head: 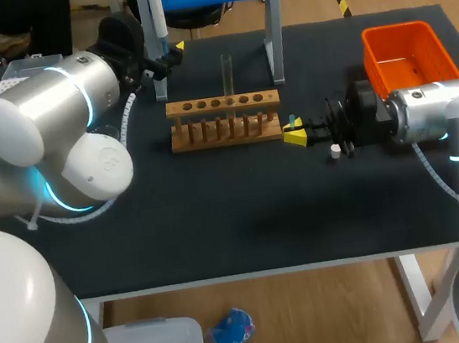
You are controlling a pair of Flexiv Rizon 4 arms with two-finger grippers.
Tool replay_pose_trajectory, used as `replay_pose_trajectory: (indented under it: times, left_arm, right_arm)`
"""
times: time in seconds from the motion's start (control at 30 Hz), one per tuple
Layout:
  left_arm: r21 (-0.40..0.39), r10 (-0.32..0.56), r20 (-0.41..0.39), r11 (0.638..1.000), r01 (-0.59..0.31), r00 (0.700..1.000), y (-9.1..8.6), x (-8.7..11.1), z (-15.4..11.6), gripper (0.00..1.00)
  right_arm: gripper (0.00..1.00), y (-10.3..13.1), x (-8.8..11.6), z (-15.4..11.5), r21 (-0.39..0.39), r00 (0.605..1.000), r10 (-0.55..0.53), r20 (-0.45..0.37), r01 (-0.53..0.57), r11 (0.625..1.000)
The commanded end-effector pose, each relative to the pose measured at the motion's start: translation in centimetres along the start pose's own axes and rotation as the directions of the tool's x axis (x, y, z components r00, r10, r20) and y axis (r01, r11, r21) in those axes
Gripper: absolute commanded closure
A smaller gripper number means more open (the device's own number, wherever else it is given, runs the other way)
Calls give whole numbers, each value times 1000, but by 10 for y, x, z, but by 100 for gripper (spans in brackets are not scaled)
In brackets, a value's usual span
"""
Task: Invert the test tube, pick up the pipette, mount the tip to pipette, aspirate from beaker and dispense into the tube, eject the tip, return the pipette, and cap with the stopper.
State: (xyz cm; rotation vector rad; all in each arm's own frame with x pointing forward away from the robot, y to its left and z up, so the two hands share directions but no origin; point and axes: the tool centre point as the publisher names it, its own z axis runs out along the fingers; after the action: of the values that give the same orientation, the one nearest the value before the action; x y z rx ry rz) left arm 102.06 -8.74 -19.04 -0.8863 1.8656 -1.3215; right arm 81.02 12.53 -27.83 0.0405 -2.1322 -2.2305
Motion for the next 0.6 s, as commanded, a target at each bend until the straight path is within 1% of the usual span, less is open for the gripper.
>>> replay_pose_trajectory:
  times: [0.03, 0.1, 0.2, 0.27, 0.33, 0.6]
  left_arm:
    - [-3, 0, 28, 1000, 0, 1000, 1, 3, 2, 0]
    - [-3, 0, 28, 1000, 0, 1000, 1, 3, 2, 0]
    - [-10, -17, 94, 1000, 18, 995, 7, -5, 13, 0]
    - [-3, -50, 130, 999, 51, 990, 11, -12, 20, 0]
    - [2, -66, 162, 998, 67, 985, 14, -18, 25, 0]
    - [38, -100, 229, 995, 93, 968, 6, -26, 38, 0]
  right_arm:
    - [100, 0, 1, 0, 0, 1000, -1, 1, 1, 1000]
    - [100, 0, 1, 0, 0, 1000, -1, 1, 1, 1000]
    - [100, 0, 1, 0, 0, 1000, -1, 1, 1, 1000]
    - [100, 0, 1, 0, 0, 1000, -1, 1, 1, 1000]
    - [100, 0, 1, 0, 0, 1000, -1, 1, 1, 1000]
    - [100, 0, 1, 0, 0, 1000, -1, 1, 1, 1000]
